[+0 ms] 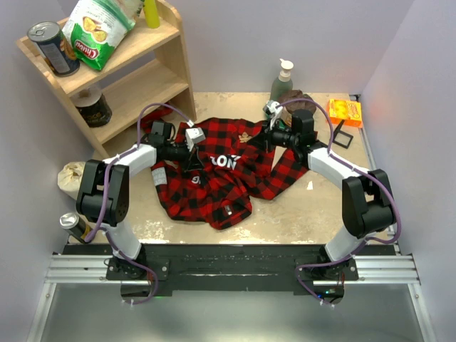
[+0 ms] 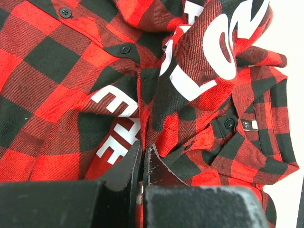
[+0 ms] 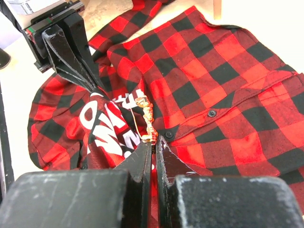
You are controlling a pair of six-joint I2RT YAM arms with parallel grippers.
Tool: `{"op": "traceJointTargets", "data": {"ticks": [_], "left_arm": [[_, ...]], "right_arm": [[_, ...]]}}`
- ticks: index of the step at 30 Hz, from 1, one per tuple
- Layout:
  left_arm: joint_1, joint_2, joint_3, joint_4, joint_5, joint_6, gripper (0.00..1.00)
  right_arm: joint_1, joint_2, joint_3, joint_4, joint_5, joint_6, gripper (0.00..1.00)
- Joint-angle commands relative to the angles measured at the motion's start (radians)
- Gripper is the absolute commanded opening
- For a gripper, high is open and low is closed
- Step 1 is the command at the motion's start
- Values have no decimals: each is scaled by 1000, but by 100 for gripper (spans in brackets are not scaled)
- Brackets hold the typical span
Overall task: Remove the brooch from the garment
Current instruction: Remove the brooch from the clothes, then adjust the clothes at the center of the board.
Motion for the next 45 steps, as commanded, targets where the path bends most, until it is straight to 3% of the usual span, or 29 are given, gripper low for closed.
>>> {"op": "traceJointTargets", "data": {"ticks": [1,3,7,17,27,34,45], "left_arm": [[6,-21,30,-17,29,19,7],[6,-31,35,-26,27,25,11],[6,-74,45,-57,29,48,34],[-3,-208,42,-164,20,160,65],[-128,-173,42,-446,38,433,71],[-271,-131,-28,-246,-43,304,71],[-392,30,-50,-239,-94,289,71]], "right_arm": [[1,-21,33,34,39,-11,0],[-4,-23,33,32,45,-10,0],[-13,-27,36,37,41,0,0],[-54,-44,36,38,25,24,0],[-82,-65,38,52,24,46,0],[-94,-65,44,48,22,46,0],[-93,105,72,15,102,24,0]]}}
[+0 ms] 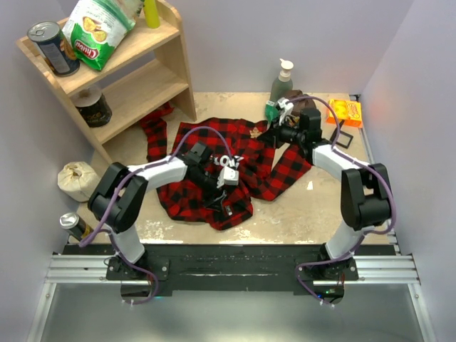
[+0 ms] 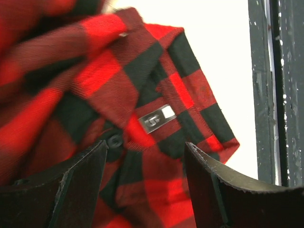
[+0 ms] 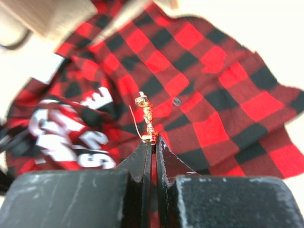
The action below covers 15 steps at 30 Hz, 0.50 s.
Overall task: Remove the brooch from the garment
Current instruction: Adjust the clothes at the center of the board.
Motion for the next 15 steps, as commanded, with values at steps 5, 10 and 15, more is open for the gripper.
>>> {"op": "traceJointTargets", "data": {"ticks": [5,10,15], "left_arm": [[-40,67,-37,5,-17,19,71],[-38,74,-49,-23,-40,45,71],[-40,93,-41,-127,-58,110,70]], "right_arm": [[1,174,106,-16,134,-21,0],[13,237,167,-70,214,-13,0],[43,295,268,-199,320,-52,0]]}}
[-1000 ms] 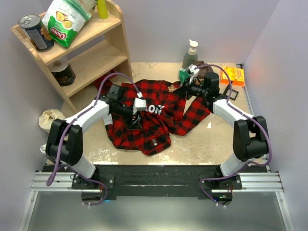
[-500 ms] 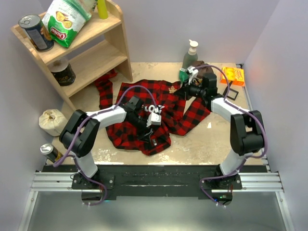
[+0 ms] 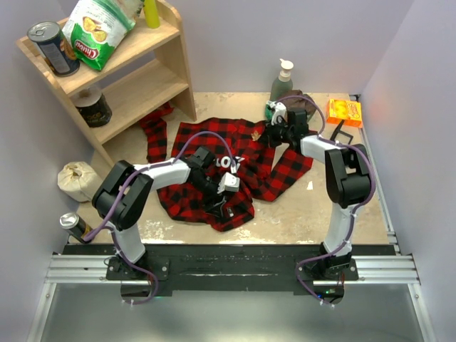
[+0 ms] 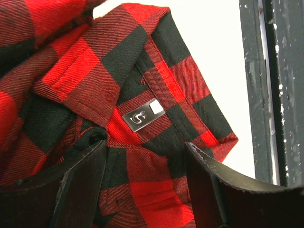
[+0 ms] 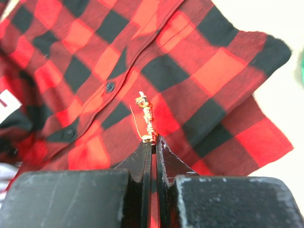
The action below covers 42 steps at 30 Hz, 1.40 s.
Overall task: Remove the brooch from the garment
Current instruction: Adjust the clothes at the center of the board.
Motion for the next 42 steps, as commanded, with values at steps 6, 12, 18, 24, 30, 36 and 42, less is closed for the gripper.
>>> {"op": "traceJointTargets", "data": {"ticks": [6,12,18,24,30,36,42], "left_arm": [[-2,25,-38,-240,-92,152,70],[1,25,-84,-298,-152,207,69],[65,14,-70,-467,-175,343,66],[174,-70,-30,-611,-153,483,65],[208,-126,77,-667,-45,524,72],[208,-75,295,-799,142,568,74],[213,-38,522,-635,259,290,74]], "right_arm": [[40,39,152,-141,243,-38,0],[39,20,139,-141,254,-70,0],[40,-36,112,-141,256,-76,0],[35,-124,78,-139,254,-72,0],[34,-210,64,-137,227,-56,0],[29,-283,58,-141,201,-58,0],[3,-351,38,-168,182,-52,0]]}}
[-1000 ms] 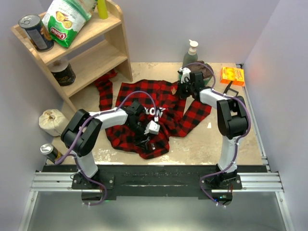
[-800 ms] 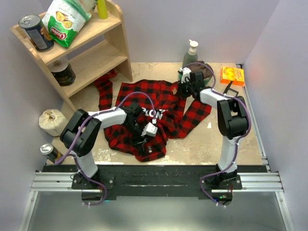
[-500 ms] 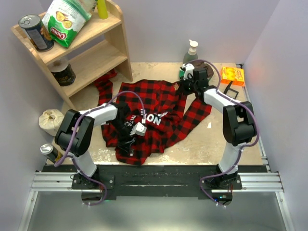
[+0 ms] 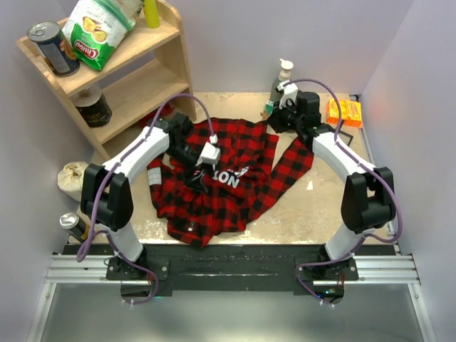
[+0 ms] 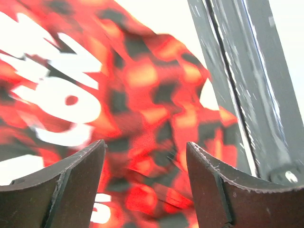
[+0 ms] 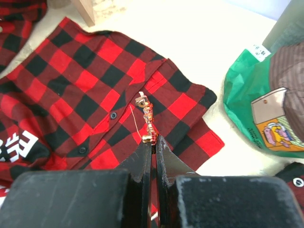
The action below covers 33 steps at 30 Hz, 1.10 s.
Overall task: Remove the brooch from the garment
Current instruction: Adjust the clothes at the center of the board.
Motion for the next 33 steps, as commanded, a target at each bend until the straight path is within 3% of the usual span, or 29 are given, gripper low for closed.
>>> {"op": "traceJointTargets", "data": {"ticks": [1,2,4,5,7,16,22,33], "left_arm": [[9,19,135,175,134,-293,74],[9,17,130,342,102,-373,74],[7,14,109,491,70,-543,74],[6,19,100,645,14,-608,75],[-14,76,124,720,-57,-665,76],[-123,383,287,787,-281,-710,75],[-128,480,370,789,-340,-730,75],[-141,583,374,873,-521,-800,74]], "right_arm": [[-29,-98,-26,-1,-40,7,0],[-44,-107,-32,-6,-46,7,0],[-56,-132,-39,-12,-57,7,0],[-70,-158,-48,-12,-62,7,0],[-81,-181,-58,-9,-65,7,0],[-99,-282,-95,-24,-89,34,0],[-102,-321,-117,-15,-114,50,0],[-101,-382,-152,19,-129,67,0]]}}
